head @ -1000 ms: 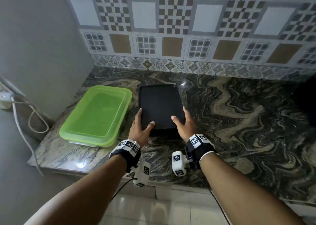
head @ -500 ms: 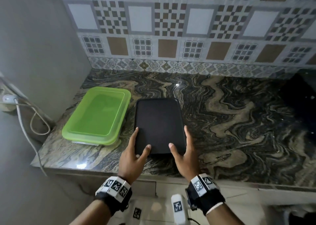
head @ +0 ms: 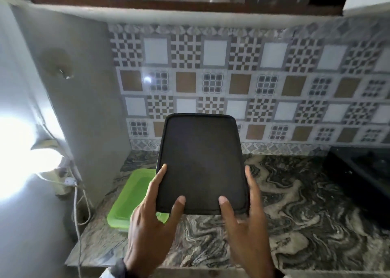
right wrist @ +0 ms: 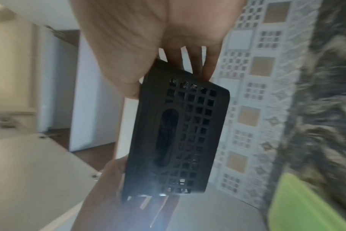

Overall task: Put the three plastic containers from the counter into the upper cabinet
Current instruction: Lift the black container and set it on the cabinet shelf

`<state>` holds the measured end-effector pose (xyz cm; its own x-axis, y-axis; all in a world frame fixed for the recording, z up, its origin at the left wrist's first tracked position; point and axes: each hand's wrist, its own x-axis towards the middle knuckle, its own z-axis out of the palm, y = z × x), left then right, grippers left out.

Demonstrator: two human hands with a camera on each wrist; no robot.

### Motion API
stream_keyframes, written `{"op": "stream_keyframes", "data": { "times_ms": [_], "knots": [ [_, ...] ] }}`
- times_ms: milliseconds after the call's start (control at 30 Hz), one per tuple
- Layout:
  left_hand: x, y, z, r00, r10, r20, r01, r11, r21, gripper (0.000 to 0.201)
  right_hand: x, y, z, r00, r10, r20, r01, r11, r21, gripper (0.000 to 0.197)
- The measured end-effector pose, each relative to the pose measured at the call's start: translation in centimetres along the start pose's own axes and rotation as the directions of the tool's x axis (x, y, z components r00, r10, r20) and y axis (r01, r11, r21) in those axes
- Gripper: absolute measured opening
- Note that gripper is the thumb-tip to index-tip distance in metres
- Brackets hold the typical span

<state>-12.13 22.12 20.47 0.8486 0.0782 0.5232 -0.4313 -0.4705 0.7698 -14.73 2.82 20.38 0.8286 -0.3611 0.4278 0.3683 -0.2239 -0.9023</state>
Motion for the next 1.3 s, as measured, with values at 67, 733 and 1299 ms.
{"op": "stream_keyframes", "data": {
  "times_ms": [67, 733, 1299],
  "knots": [
    [1.0, 2.6, -2.3, 0.997, 0.045, -0.055, -0.047, 0.998, -0.040, 0.075, 0.3, -3.8, 0.5, 0.998, -0.055, -0.043, 0.056, 0.998, 0.011, 0.080],
    [23.9, 21.8, -13.1, 0.926, 0.311, -0.215, -0.336, 0.937, -0.092, 0.058, 18.4, -28.9, 2.9, 0.907, -0.420, 0.033, 0.421, 0.907, -0.030, 0.075],
    [39.6, 26.2, -10.5, 0.995, 0.083, 0.056, -0.084, 0.996, 0.009, 0.044, 36.4, -31.0, 5.3, 0.960, -0.278, -0.021, 0.255, 0.905, -0.340, 0.052]
  ]
}}
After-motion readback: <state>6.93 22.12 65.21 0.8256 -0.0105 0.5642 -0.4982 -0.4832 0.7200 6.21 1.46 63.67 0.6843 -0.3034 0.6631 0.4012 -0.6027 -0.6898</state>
